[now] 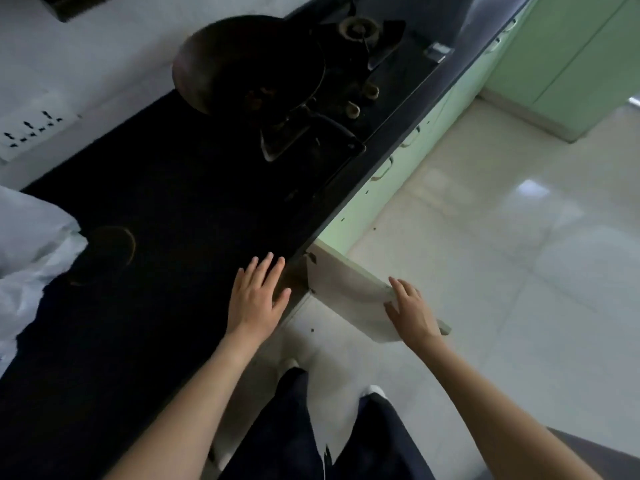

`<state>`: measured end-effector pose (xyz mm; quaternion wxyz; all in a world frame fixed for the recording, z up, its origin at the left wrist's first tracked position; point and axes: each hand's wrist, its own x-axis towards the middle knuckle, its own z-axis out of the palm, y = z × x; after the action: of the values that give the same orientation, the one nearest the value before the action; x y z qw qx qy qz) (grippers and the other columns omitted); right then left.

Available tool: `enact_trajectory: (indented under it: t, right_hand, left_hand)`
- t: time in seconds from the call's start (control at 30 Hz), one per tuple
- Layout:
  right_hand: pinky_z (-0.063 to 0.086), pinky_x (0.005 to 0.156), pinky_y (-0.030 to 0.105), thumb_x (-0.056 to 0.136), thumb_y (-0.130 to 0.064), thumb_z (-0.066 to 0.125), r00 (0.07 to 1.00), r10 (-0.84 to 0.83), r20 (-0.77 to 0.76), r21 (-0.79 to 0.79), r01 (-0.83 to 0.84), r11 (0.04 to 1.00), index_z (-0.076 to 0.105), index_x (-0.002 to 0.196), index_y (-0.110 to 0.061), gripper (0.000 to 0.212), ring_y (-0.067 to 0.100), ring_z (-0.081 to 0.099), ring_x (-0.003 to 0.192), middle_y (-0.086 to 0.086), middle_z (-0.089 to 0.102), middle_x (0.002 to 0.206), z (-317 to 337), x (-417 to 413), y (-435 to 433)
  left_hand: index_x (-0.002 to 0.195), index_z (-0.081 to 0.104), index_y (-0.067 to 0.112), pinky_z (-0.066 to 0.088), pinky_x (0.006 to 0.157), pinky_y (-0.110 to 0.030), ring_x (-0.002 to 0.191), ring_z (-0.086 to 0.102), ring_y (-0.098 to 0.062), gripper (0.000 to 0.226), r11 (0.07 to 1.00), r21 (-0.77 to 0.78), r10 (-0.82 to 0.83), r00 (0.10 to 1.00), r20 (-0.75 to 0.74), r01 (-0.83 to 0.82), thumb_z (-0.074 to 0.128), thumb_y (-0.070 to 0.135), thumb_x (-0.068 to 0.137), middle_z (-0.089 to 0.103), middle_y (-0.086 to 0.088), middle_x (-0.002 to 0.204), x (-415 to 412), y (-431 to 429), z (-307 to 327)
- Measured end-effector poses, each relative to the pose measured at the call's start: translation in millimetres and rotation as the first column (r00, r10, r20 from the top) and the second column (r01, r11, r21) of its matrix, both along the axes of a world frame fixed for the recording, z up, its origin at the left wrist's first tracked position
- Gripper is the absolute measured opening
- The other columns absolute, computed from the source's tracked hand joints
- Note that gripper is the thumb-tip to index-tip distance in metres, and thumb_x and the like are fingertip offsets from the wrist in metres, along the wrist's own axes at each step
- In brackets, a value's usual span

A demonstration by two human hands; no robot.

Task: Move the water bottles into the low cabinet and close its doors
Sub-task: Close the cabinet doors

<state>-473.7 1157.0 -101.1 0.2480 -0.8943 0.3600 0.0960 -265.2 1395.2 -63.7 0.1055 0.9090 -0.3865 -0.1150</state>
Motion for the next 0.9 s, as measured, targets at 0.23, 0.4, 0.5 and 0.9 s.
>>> enact_trajectory:
  t: [0.23, 0.4, 0.5, 0.9]
  right_hand:
    - [0.043, 0.093, 0.041, 0.097, -0.017, 0.054, 0.98, -0.196, -0.024, -0.051, 0.195, 0.979, 0.047, 0.141, -0.013, 0.044, 0.036, 0.052, 0.113, 0.013, 0.056, 0.133, -14, 9, 26]
    - [0.045, 0.086, 0.04, 0.095, -0.011, 0.053, 0.963, -0.268, -0.029, -0.035, 0.267, 0.963, 0.048, 0.139, -0.017, 0.044, 0.034, 0.052, 0.108, 0.014, 0.059, 0.124, -15, 9, 63]
    - [0.045, 0.083, 0.037, 0.096, -0.01, 0.052, 0.975, -0.218, -0.044, 0.013, 0.219, 0.976, 0.046, 0.142, -0.019, 0.048, 0.034, 0.052, 0.111, 0.013, 0.057, 0.125, -15, 2, 91]
    - [0.056, 0.082, 0.028, 0.082, 0.008, 0.07, 0.943, -0.266, 0.202, 0.525, 0.125, 0.842, 0.046, 0.146, -0.019, 0.073, 0.022, 0.067, 0.09, 0.005, 0.059, 0.114, -37, 10, 182]
  left_hand:
    - [0.152, 0.034, 0.018, 0.017, 0.12, -0.045, 0.149, 0.021, -0.027, 0.052, 0.996, 0.026, -0.086, 0.995, -0.05, 0.088, 0.042, 0.033, 0.102, 0.03, -0.005, 0.159, 29, 23, -34]
    - [0.151, 0.036, 0.016, 0.02, 0.12, -0.045, 0.148, 0.022, -0.027, 0.05, 0.994, -0.013, -0.106, 0.993, -0.055, 0.106, 0.046, 0.024, 0.102, 0.032, -0.006, 0.158, 24, 39, -40]
    - [0.15, 0.037, 0.015, 0.023, 0.12, -0.045, 0.147, 0.024, -0.026, 0.049, 0.995, -0.053, -0.092, 0.994, -0.06, 0.089, 0.046, 0.02, 0.102, 0.035, -0.007, 0.157, 19, 57, -41]
    - [0.147, 0.043, 0.018, 0.025, 0.119, -0.038, 0.147, 0.024, -0.021, 0.043, 0.98, -0.159, 0.101, 0.989, -0.11, -0.118, 0.043, 0.016, 0.104, 0.036, -0.002, 0.156, -5, 134, -44]
